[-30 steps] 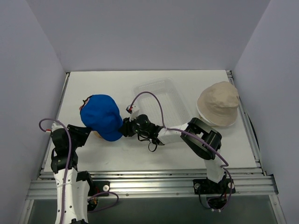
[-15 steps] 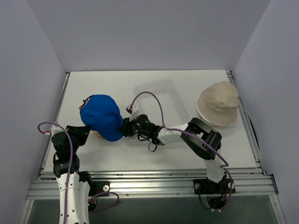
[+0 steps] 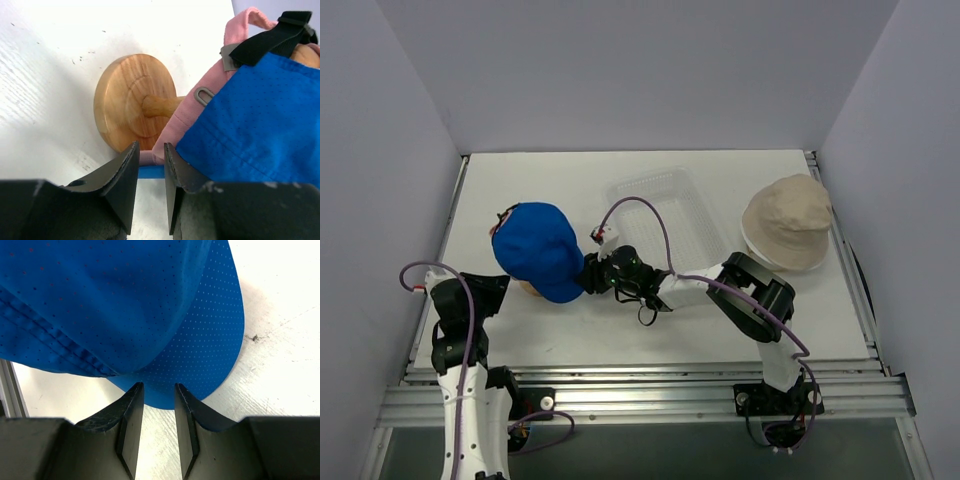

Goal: Stack the hats

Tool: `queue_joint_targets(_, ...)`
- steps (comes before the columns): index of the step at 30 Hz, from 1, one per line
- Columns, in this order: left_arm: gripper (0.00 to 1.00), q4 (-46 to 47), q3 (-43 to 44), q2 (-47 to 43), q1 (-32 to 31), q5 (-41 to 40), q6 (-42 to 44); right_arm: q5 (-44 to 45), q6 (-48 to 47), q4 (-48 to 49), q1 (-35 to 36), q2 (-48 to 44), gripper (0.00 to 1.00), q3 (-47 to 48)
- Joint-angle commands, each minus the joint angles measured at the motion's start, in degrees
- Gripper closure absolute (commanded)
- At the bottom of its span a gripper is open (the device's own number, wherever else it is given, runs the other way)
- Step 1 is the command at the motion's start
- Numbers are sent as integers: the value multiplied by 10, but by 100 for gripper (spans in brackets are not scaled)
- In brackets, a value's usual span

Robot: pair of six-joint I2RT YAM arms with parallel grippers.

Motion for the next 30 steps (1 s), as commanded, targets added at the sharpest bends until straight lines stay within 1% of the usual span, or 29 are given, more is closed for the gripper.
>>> queue_joint_targets(1, 65, -67, 76, -5, 2, -50, 24, 13, -12, 5, -3, -42, 73, -2)
queue_joint_targets(2, 65, -82, 93, -8, 2, -60, 44, 13, -13, 5, -2, -42, 73, -3)
queue_joint_targets(3, 64, -98, 133, -6, 2, -70, 55, 11, -13, 5, -2, -41, 72, -2)
queue_joint_targets(4, 62, -132, 156, -4, 2, -88, 63, 10, -13, 5, -3, -39, 72, -1)
queue_joint_targets(6, 59, -157, 200, 8, 2, -108, 96, 9, -13, 6, -2, -36, 72, 1)
queue_joint_targets(7, 57, -158, 239, 15, 2, -108, 105, 9, -13, 6, -3, -31, 73, 2)
queue_joint_targets(9, 46, -130, 271, 41, 2, -90, 149, 10, -12, 7, -3, -27, 73, 3)
queue_joint_targets(10, 40, -122, 307, 76, 2, -64, 175, 11, -12, 8, -2, -23, 72, 4)
queue_joint_targets(11, 39, -117, 328, 101, 2, -59, 187, 10, -11, 8, -2, -22, 72, 4)
queue_joint_targets(12, 39, -107, 351, 129, 2, -49, 202, 11, -11, 8, -2, -20, 73, 5)
queue_joint_targets(13, 39, -108, 376, 195, 2, -36, 216, 12, -10, 8, -2, -17, 72, 5)
queue_joint_targets(14, 39, -116, 436, 233, 2, -8, 243, 13, -9, 8, -2, -16, 72, 6)
queue_joint_targets(15, 39, -132, 466, 266, 2, 5, 257, 12, -10, 6, -2, -15, 72, 7)
queue_joint_targets(16, 39, -143, 494, 326, 1, 17, 269, 12, -10, 4, -2, -13, 72, 9)
queue_joint_targets(17, 39, -151, 536, 353, 1, 26, 290, 13, -11, 3, -2, -13, 72, 10)
queue_joint_targets(19, 38, -155, 555, 404, 1, 51, 307, 14, -13, 1, -2, -13, 72, 12)
queue_joint_targets(22, 37, -154, 571, 451, -1, 94, 338, 14, -15, -3, -3, -13, 72, 17)
queue_joint_targets(30, 36, -144, 552, 509, -20, 129, 379, 11, -16, -2, -9, -5, 72, 21)
